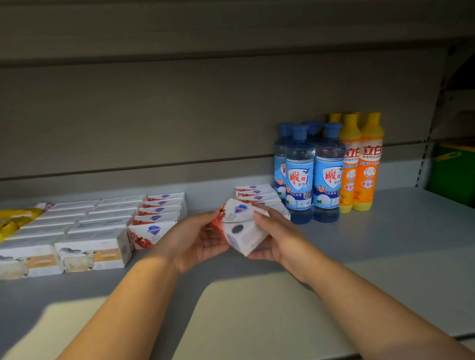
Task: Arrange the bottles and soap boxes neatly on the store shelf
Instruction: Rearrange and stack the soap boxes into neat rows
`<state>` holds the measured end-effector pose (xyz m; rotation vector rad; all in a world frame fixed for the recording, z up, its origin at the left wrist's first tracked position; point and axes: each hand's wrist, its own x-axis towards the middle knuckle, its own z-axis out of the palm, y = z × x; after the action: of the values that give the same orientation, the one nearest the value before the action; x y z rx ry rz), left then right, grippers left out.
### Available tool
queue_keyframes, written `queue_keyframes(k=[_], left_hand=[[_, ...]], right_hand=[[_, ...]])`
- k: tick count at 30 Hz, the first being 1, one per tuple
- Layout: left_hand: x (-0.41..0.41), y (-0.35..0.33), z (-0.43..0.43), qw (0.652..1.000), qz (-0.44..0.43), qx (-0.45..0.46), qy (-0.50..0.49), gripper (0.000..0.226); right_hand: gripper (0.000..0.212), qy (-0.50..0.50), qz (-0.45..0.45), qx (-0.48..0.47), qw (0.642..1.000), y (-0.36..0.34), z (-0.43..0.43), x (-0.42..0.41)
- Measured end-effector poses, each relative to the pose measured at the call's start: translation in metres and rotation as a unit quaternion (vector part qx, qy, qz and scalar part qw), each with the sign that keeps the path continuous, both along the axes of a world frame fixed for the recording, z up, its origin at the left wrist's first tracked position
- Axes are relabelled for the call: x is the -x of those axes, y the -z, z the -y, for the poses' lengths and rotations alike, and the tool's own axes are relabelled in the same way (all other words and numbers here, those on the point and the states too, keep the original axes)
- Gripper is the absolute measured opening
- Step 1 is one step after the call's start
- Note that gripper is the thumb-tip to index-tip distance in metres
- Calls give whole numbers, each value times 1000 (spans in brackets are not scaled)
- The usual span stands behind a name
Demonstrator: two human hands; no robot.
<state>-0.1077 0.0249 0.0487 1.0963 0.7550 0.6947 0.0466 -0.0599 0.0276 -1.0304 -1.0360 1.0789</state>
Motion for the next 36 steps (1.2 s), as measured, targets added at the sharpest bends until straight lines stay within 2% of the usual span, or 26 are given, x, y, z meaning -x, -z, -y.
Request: queue_keyframes(k=[3, 5, 8, 9, 14, 17, 21, 25, 27, 30, 33, 36], left_hand=[[-1, 3, -1, 996, 6, 86, 9, 23], [-2, 4, 1, 990, -45, 121, 59, 28], [-5, 5, 7, 972, -131, 116, 160, 43], [-7, 7, 10, 965, -149, 110, 187, 49], [-20, 15, 21, 937, -209, 88, 265, 71], [-22, 14, 21, 942, -160, 128, 267, 74], [-18, 12, 16, 972, -69, 148, 171, 52], [-7, 5, 7, 991, 38, 104, 70, 20], [-2, 2, 2, 994, 83, 69, 35, 18], [5, -2, -5, 995, 97, -2, 31, 11], [13, -4, -9, 993, 75, -71, 63, 13], [18, -1, -12, 983, 109, -108, 99, 31]], right_hand=[[26, 43, 93, -60, 993, 4, 2, 5], [11, 111, 143, -79, 980, 4, 1, 7], [49, 194, 172, -37, 965, -3, 1, 2], [53, 207, 176, -18, 962, -6, 2, 1], [43, 188, 150, 10, 971, -5, 2, -5], [36, 184, 149, -12, 971, -6, 4, -6], [32, 175, 126, -26, 976, -8, 2, -4], [19, 121, -43, 2, 992, -18, 1, -3], [17, 102, -118, 35, 987, -20, 0, -1], [28, 39, -177, 42, 983, -19, 3, 2], [30, -52, -144, -3, 988, -15, 9, 1], [42, 0, 5, -80, 997, -6, 10, 0]])
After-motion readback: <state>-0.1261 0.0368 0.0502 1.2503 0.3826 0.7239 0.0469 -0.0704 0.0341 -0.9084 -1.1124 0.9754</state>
